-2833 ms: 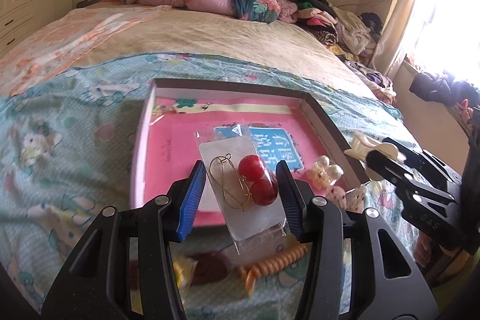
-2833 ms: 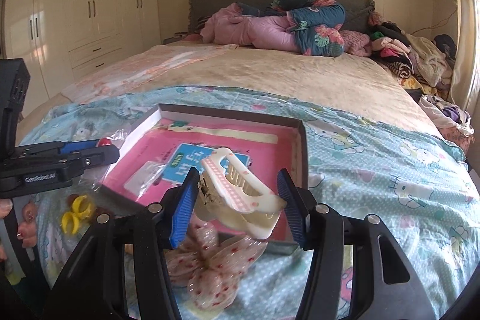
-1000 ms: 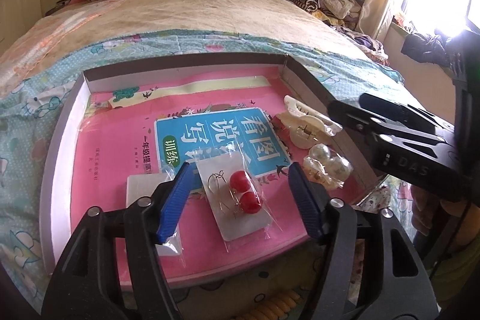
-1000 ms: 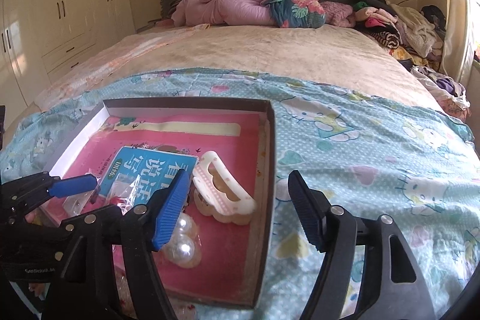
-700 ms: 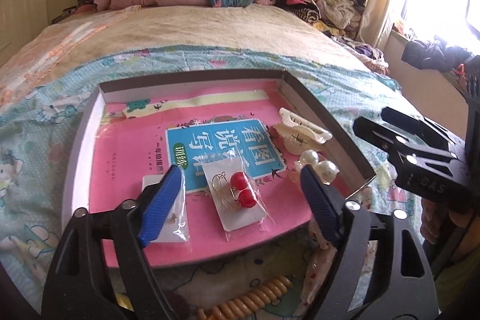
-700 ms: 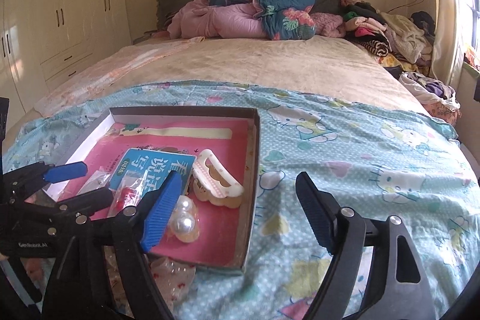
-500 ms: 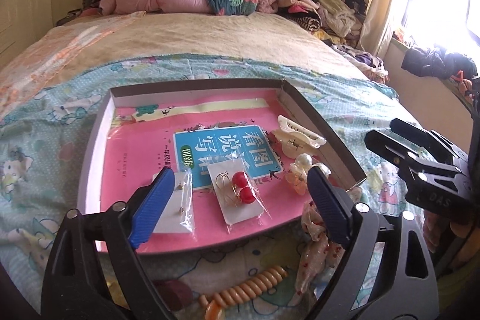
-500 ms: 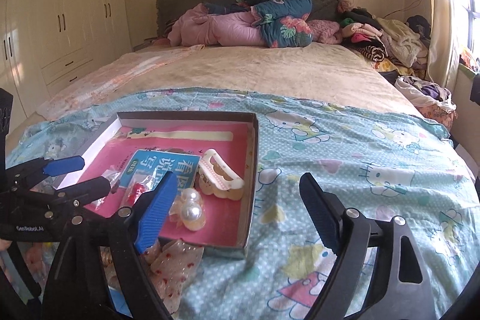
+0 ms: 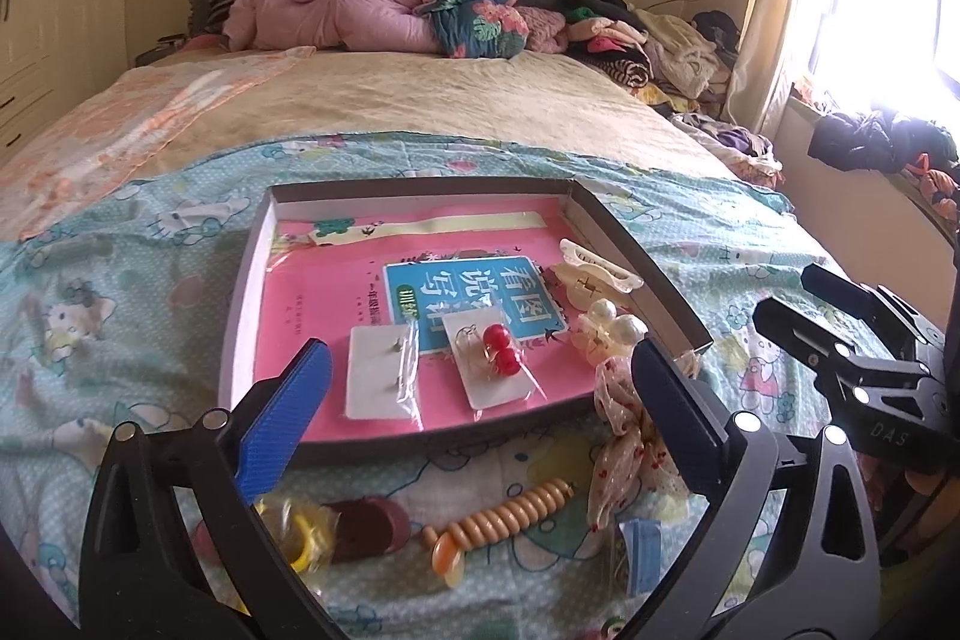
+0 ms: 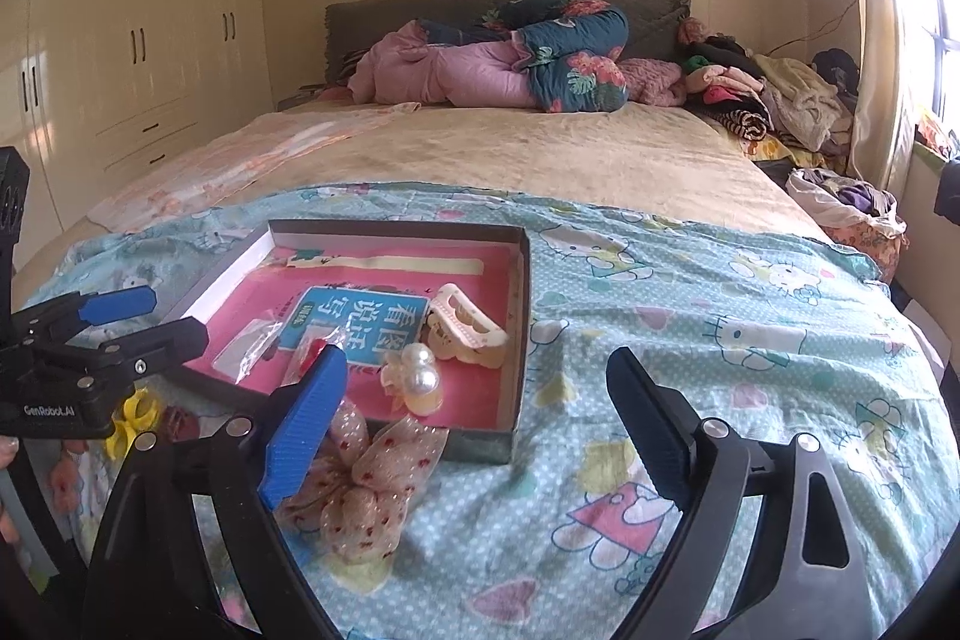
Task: Organize jewelry
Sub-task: 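Withdraw both tools from the tray toward the remaining jewelry, then grasp the yellow hoop earring pack with the left tool while the right tool grasps the polka-dot bow scrunchie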
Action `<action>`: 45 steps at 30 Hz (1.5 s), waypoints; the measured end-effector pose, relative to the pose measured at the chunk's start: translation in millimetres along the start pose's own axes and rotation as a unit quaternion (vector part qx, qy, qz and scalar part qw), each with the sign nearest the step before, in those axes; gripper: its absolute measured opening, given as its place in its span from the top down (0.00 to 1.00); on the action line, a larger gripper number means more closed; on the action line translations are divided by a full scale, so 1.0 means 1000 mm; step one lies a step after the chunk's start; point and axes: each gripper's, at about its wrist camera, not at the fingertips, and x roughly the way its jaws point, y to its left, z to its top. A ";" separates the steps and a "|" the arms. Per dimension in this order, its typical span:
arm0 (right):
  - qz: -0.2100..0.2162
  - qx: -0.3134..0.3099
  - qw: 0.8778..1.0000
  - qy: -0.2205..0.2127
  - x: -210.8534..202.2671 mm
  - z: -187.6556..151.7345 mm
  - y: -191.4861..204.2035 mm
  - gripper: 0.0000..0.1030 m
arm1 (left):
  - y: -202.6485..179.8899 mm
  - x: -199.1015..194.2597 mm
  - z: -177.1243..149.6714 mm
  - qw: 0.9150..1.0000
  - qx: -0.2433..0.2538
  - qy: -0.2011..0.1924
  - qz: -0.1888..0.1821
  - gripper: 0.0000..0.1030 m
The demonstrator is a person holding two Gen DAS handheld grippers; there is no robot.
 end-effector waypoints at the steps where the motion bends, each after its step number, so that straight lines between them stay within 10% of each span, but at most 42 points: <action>1: 0.000 -0.003 1.000 -0.001 -0.003 -0.002 0.002 0.17 | 0.000 -0.002 -0.001 1.000 -0.001 -0.001 0.002 0.11; 45: 0.059 -0.048 0.996 0.047 -0.009 -0.059 0.062 0.16 | 0.053 -0.048 -0.075 0.996 -0.045 0.021 0.081 0.11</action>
